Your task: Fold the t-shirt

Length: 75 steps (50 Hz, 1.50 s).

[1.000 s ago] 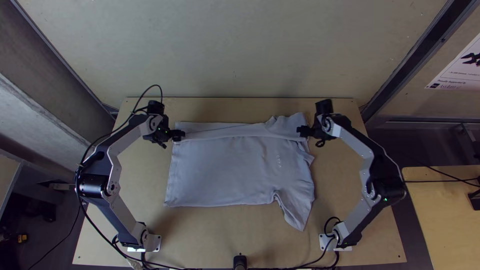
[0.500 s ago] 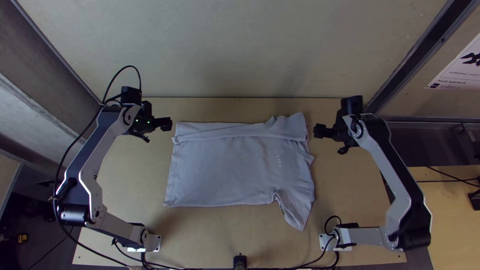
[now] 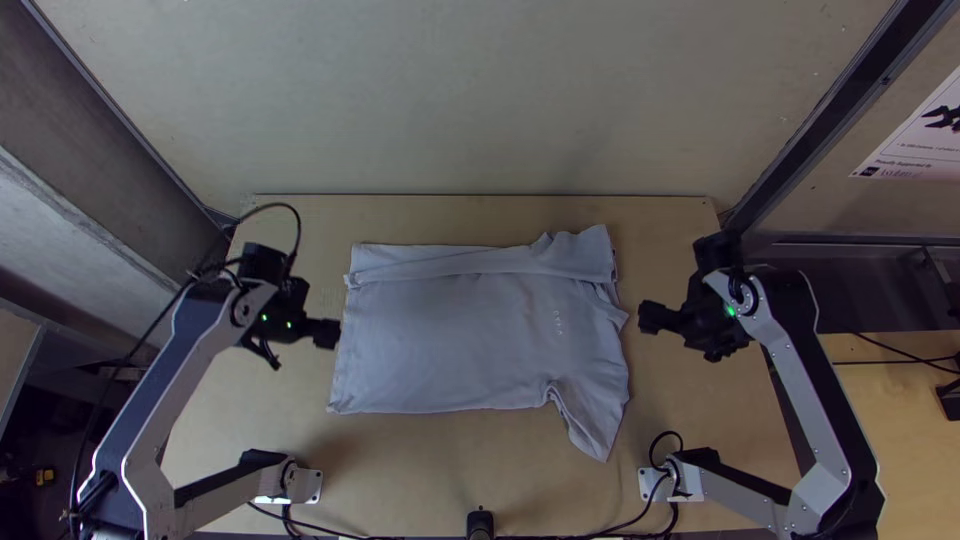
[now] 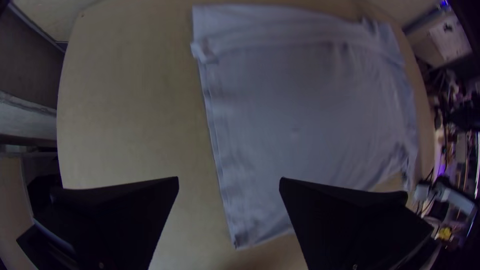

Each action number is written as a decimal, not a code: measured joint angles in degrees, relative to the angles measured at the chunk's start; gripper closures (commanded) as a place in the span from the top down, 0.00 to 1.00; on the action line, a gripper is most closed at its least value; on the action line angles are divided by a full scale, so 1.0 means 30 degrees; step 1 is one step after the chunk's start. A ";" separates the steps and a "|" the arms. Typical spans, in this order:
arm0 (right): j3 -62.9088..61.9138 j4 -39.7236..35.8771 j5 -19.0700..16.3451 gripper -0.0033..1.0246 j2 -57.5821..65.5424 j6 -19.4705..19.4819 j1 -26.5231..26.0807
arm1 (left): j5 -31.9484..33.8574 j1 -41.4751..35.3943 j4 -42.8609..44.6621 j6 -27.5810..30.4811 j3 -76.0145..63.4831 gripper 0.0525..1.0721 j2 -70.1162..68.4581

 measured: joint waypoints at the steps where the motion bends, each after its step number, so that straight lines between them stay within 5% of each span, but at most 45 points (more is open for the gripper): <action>1: -0.0197 -0.0066 -0.0066 0.96 -0.0095 0.0051 0.0058 | -0.0051 -0.0138 -0.0080 0.0073 -0.0328 0.95 -0.0189; 13: -0.1982 -0.0503 -0.0248 0.96 -0.1450 0.0255 0.0918 | -0.1326 -0.1865 -0.0801 0.0474 -0.3796 0.94 -0.1304; 20: -0.2521 -0.0809 -0.0299 0.96 -0.1945 0.0262 0.0925 | -0.2011 -0.2645 -0.0838 0.0481 -0.5093 0.66 -0.1399; 29: -0.2994 -0.0925 -0.0342 0.96 -0.2025 0.0262 0.0933 | -0.2076 -0.3417 -0.0772 0.0466 -0.6003 0.68 -0.1392; 34: -0.3293 -0.0933 -0.0335 0.96 -0.2025 0.0262 0.1064 | -0.2135 -0.3898 -0.0561 0.0437 -0.6426 0.83 -0.1260; 52: -0.3978 -0.0954 -0.0342 0.96 -0.1486 0.0262 0.1523 | -0.2499 -0.4714 0.0211 0.0124 -0.6484 0.82 0.1596; 54: -0.4000 -0.0947 -0.0342 0.96 -0.1406 0.0262 0.1552 | -0.2506 -0.4816 0.0240 0.0095 -0.6484 0.71 0.1851; 60: -0.4379 -0.0925 -0.0342 0.94 -0.1056 0.0255 0.1676 | -0.2499 -0.5129 0.0539 0.0095 -0.6484 0.02 0.2630; 75: -0.6492 0.0102 -0.0845 0.94 0.0182 0.0255 0.3140 | -0.1982 -0.5209 0.1530 0.0095 -0.6251 0.03 0.2812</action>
